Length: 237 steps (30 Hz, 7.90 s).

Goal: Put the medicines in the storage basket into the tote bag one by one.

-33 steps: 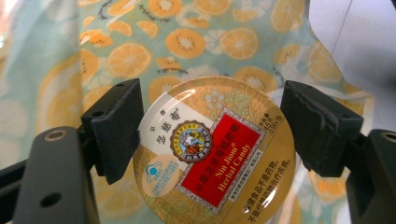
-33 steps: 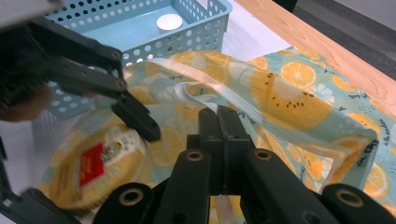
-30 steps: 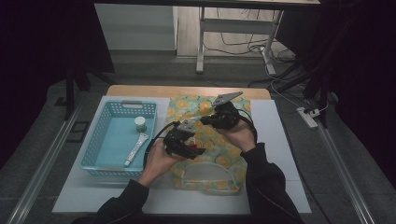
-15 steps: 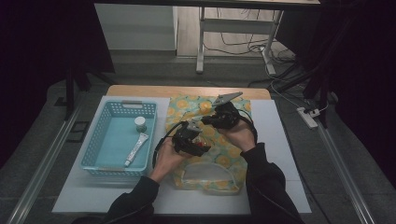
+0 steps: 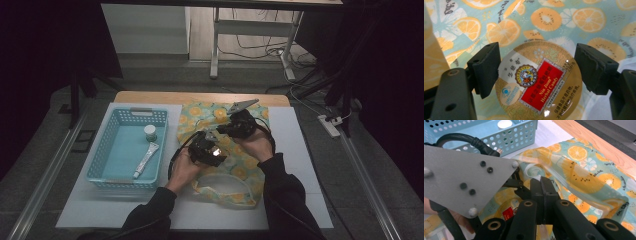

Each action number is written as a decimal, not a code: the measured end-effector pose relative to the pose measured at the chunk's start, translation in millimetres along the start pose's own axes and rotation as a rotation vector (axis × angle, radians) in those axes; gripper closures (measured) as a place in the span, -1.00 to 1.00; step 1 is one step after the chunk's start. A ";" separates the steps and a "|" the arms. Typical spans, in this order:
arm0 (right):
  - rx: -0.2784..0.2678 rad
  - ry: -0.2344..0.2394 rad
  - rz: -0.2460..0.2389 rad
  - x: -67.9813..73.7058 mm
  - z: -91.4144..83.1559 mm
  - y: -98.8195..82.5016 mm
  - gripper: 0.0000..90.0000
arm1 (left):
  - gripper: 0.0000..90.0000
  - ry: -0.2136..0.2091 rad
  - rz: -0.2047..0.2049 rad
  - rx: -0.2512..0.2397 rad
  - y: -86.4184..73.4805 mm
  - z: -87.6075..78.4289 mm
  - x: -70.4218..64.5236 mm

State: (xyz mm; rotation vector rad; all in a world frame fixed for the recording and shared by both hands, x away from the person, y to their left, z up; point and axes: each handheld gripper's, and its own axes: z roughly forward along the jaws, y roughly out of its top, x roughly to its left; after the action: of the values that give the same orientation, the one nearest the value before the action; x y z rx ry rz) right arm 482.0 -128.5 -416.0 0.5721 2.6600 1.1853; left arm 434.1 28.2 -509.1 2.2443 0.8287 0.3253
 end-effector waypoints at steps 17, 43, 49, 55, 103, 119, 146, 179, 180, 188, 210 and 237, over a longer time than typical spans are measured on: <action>-0.006 -0.004 0.001 0.3 -0.5 -0.1 1.00 | -0.78 -0.074 -0.026 0.000 1.9 -13.5 -1.0; -0.015 0.013 -0.021 2.5 -2.5 0.5 1.00 | -0.92 -0.287 -0.072 -0.051 -4.1 -68.9 -2.7; -0.017 0.012 -0.016 2.7 -2.8 0.5 1.00 | -0.96 -0.275 -0.082 -0.064 -10.6 -76.6 2.5; -0.016 0.013 -0.013 2.5 -2.5 0.0 1.00 | -1.00 -0.254 -0.109 -0.085 -16.9 -87.9 6.9; -0.026 0.018 -0.012 4.0 -1.8 0.9 1.00 | -1.00 0.071 -0.272 -0.038 -106.5 -170.5 77.0; -0.024 0.016 -0.017 4.3 -1.1 0.7 1.00 | -1.00 0.149 -0.309 0.149 -115.8 -144.1 101.3; -0.035 0.013 -0.023 5.7 -4.2 1.7 1.00 | -0.33 0.177 -0.292 0.409 -120.5 -115.4 102.6; -0.046 0.003 -0.019 3.6 -6.6 1.4 1.00 | 0.61 0.099 -0.416 0.364 -121.7 -124.2 111.0; -0.046 0.003 -0.018 3.5 -6.8 1.4 1.00 | 0.61 0.101 -0.417 0.358 -121.4 -125.8 111.3; -0.049 0.006 -0.017 3.8 -7.0 1.9 1.00 | 0.61 0.113 -0.421 0.302 -119.2 -139.3 114.5; -0.062 0.005 -0.014 3.8 -7.7 2.2 1.00 | 0.61 0.032 -0.385 0.162 -96.4 -178.9 100.4; -0.067 0.001 -0.014 3.9 -9.0 2.6 1.00 | 0.61 -0.143 -0.237 0.069 -50.6 -174.6 44.1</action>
State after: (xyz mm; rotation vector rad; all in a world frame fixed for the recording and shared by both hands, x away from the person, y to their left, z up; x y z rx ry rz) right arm 476.4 -131.4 -408.0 0.5406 2.6093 1.2663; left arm 366.0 177.9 -420.0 2.1747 1.0289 0.0257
